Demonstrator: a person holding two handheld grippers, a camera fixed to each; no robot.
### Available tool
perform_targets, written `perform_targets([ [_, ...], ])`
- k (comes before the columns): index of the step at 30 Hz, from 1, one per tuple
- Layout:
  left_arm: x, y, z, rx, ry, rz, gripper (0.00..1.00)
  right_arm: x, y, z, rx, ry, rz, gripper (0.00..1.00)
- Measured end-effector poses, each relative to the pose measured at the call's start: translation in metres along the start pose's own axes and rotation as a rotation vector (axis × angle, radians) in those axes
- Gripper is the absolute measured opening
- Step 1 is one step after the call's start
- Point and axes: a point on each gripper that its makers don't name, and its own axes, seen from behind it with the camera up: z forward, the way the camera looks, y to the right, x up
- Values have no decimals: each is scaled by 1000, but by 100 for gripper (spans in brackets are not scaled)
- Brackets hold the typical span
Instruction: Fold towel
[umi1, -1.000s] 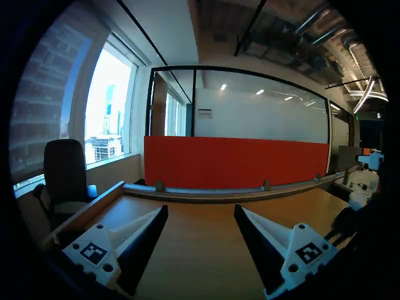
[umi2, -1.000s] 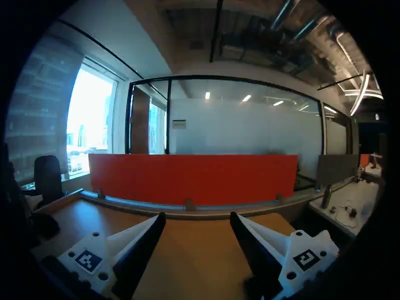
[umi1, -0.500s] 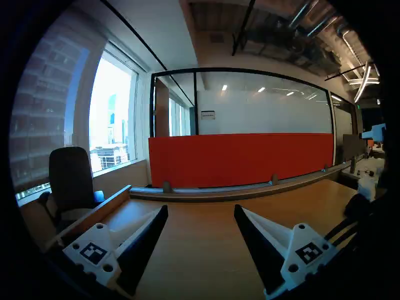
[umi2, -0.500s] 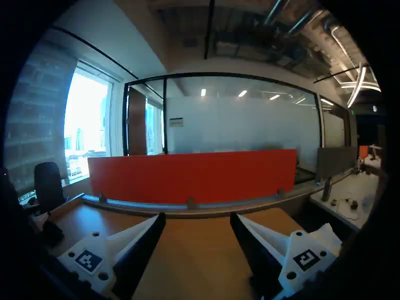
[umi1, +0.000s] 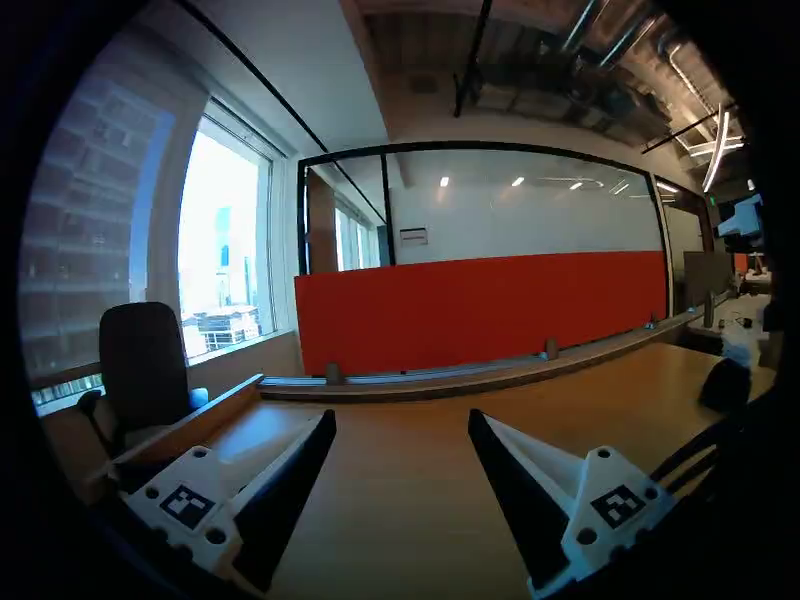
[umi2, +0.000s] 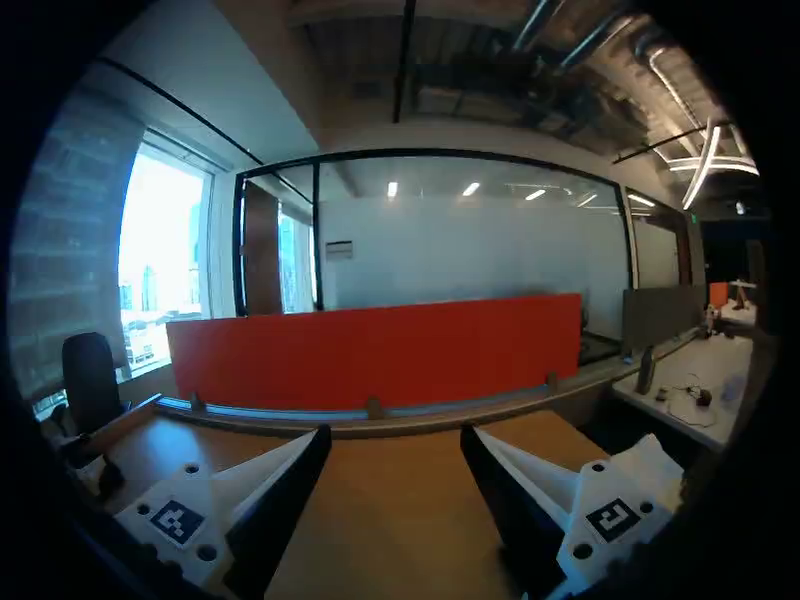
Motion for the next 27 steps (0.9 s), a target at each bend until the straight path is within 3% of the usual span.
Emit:
perform_targets([
  [14,-51,1,0,2,7,-27,98,-38,-3,0,1,2,-18,100],
  [27,-77,9,1,-4,11,-27,98,-62,0,6,4,-1,-21,100],
])
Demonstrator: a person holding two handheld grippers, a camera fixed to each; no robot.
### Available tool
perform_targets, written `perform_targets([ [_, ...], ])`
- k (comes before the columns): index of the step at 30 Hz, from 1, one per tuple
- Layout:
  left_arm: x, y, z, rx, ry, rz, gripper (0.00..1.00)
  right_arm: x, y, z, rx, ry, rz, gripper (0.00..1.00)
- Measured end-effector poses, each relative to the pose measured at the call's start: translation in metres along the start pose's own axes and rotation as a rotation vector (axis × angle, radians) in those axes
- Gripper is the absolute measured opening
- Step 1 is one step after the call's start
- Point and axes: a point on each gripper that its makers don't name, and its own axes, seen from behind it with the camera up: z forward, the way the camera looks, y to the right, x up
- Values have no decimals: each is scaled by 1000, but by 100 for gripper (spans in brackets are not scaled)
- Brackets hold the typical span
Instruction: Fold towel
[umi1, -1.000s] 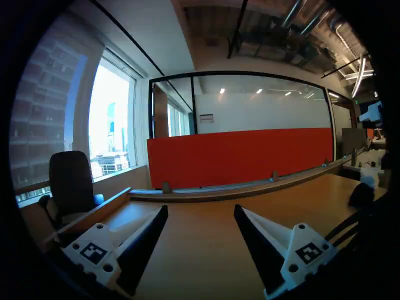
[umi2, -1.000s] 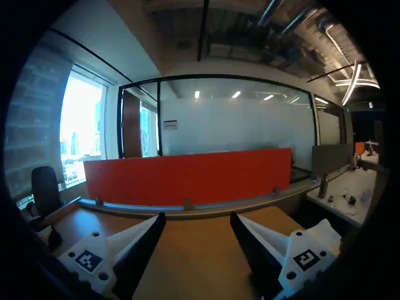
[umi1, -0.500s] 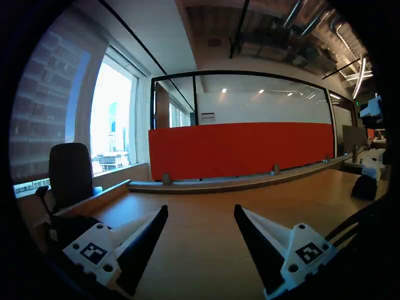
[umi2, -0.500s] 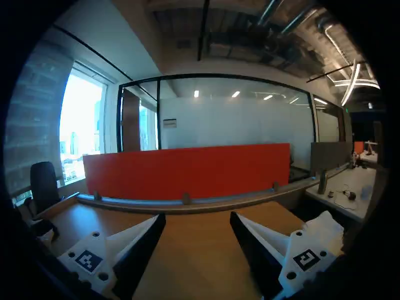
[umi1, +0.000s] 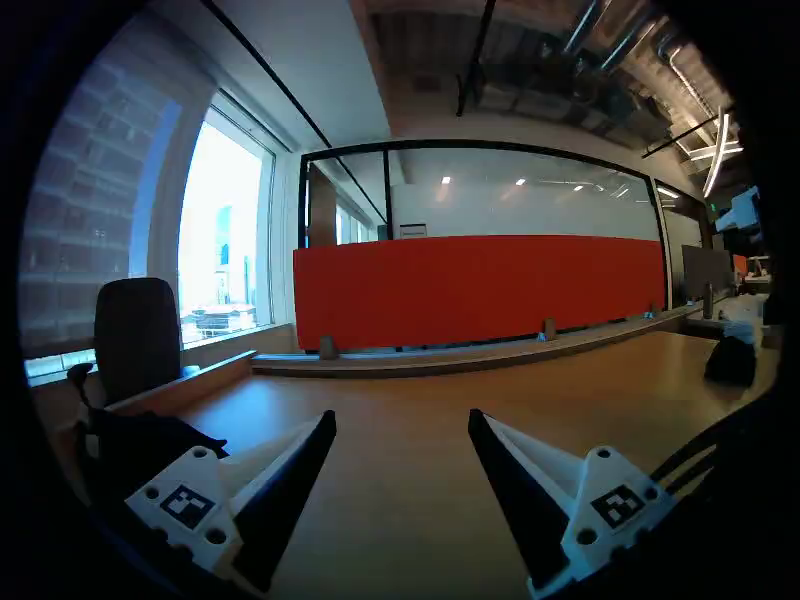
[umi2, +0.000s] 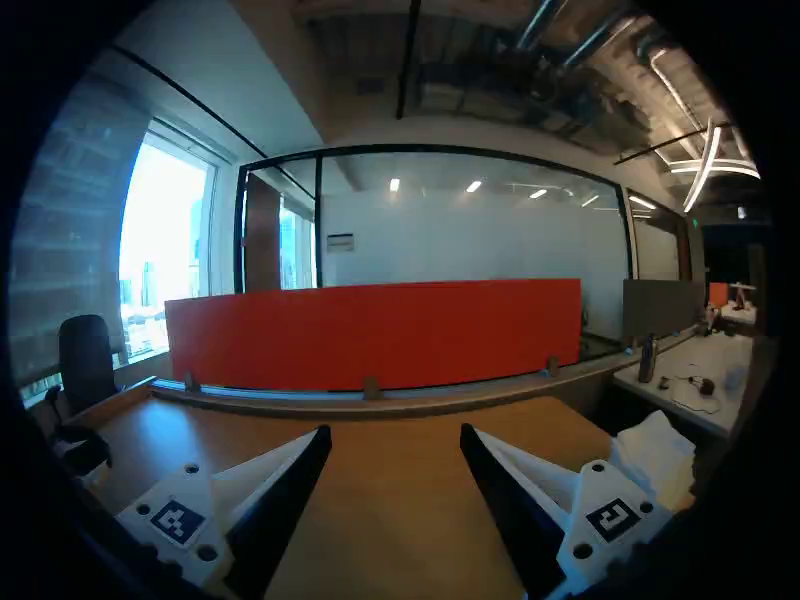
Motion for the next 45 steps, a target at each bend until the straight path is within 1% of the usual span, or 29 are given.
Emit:
perform_targets([
  [9,-10,-4,-1,13,-5,-4,98,-2,3,3,2,2,-5,100],
  [15,-15,-6,-2,15,-8,-22,98,-6,1,4,7,0,-20,100],
  [21,-15,-5,-1,8,-6,-40,98,-6,0,5,8,2,-22,100],
  [24,-15,-9,-2,12,-6,-49,98,-4,0,4,8,1,-23,100],
  [36,-16,-8,-1,5,-6,-49,98,-3,1,5,14,8,-31,100],
  [39,-16,-8,-1,5,-6,-49,98,-2,4,7,17,13,-37,100],
  [45,-19,-8,0,5,-5,-50,98,7,22,10,11,47,-24,100],
])
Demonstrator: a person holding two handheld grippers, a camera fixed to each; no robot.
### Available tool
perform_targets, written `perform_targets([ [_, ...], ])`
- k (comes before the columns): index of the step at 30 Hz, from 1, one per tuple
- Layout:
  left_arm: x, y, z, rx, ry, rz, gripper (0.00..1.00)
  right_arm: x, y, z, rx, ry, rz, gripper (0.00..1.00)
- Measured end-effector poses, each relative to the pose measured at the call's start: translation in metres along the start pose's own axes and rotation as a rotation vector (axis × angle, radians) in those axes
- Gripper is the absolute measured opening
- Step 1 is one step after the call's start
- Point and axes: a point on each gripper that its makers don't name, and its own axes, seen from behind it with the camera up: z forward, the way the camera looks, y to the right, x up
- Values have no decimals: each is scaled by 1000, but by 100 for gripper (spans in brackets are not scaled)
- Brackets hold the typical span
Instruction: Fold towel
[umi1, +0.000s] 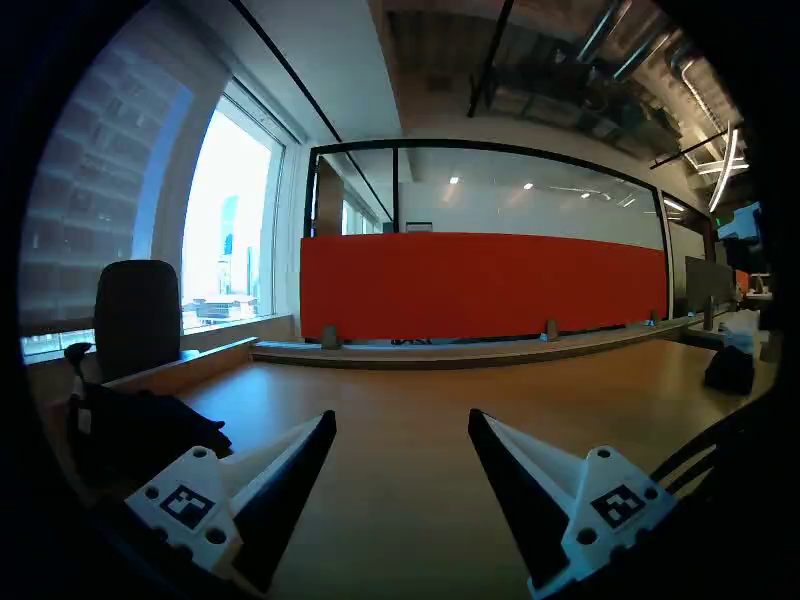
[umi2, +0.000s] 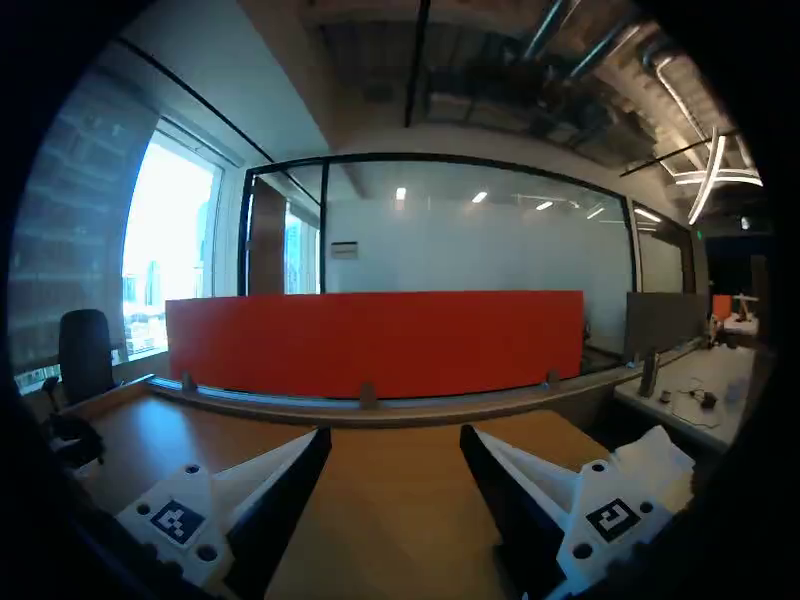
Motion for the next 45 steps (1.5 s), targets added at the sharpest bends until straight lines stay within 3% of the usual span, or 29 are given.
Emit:
perform_targets([
  [10,-3,1,0,0,1,0,98,-5,25,0,-4,53,34,99],
  [33,-6,2,1,1,1,0,98,-91,33,5,7,51,86,99],
  [45,-6,2,2,0,2,0,98,-138,43,5,-15,19,55,99],
])
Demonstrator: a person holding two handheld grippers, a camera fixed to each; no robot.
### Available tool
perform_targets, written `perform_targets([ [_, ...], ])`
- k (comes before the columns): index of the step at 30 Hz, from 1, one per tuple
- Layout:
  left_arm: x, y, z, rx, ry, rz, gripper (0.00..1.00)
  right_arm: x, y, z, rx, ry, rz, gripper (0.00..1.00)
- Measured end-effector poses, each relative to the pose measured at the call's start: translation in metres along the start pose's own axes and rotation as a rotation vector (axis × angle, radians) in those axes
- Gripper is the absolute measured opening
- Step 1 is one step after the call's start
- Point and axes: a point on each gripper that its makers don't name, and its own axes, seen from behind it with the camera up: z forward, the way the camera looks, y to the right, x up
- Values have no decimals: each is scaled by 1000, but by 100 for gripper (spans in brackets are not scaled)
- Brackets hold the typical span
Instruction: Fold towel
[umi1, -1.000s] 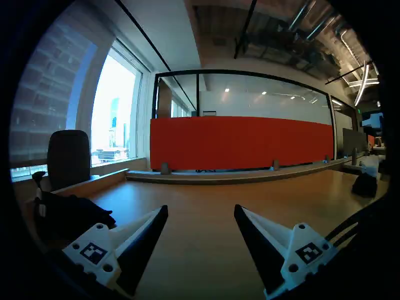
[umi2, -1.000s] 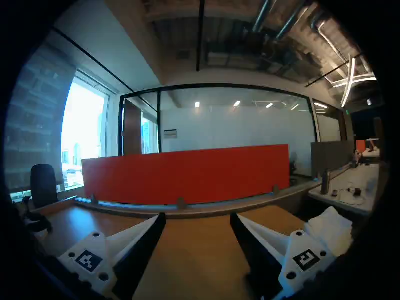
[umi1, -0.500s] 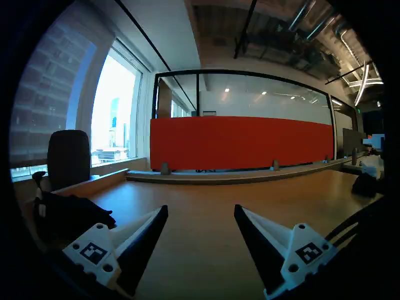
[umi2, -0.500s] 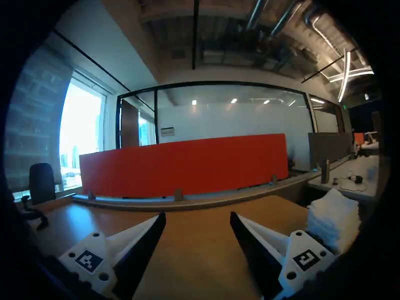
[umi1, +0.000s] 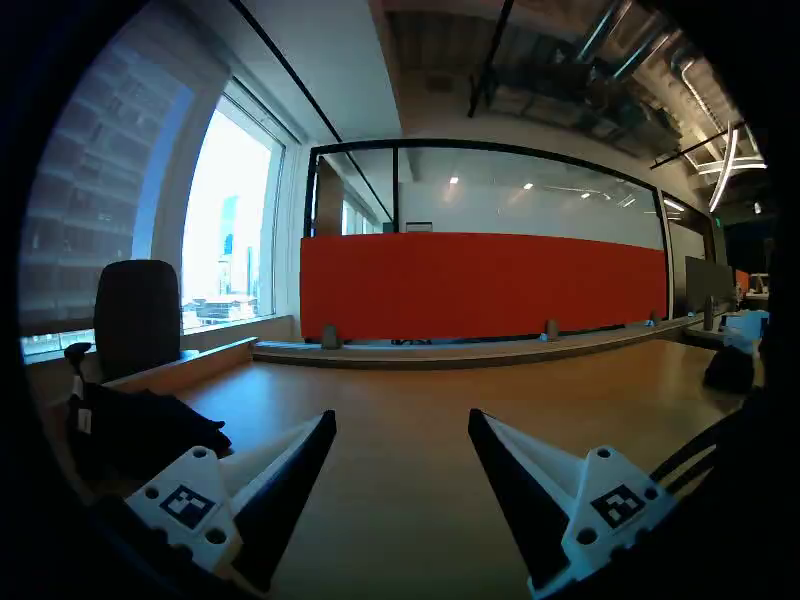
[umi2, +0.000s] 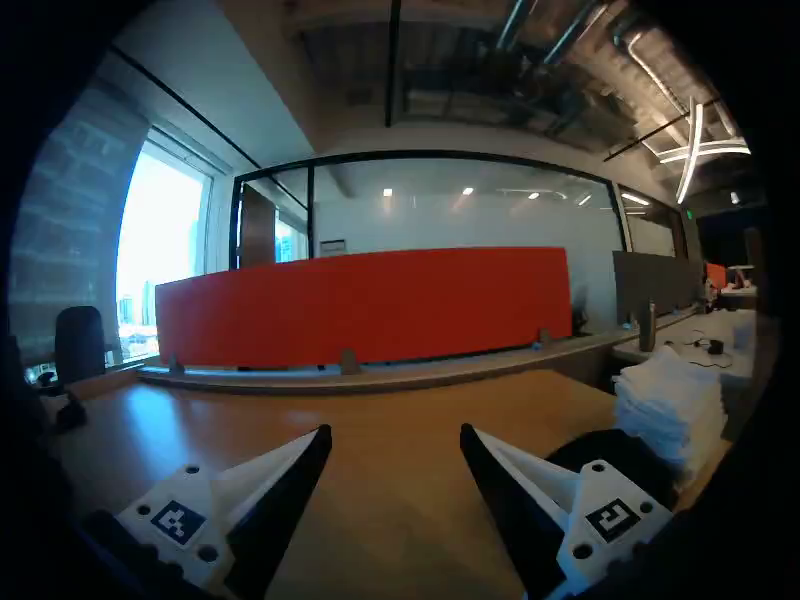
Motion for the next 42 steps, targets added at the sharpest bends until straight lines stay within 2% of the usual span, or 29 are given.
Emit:
perform_targets([
  [10,0,0,0,0,0,0,98,-12,1,-3,0,-2,17,99],
  [26,0,0,0,0,0,0,98,-16,-10,-9,15,7,-20,99],
  [36,0,-1,0,0,0,0,98,-20,-22,-12,34,12,-74,99],
  [42,0,-1,0,0,0,0,98,-21,-22,-12,30,10,-77,99],
])
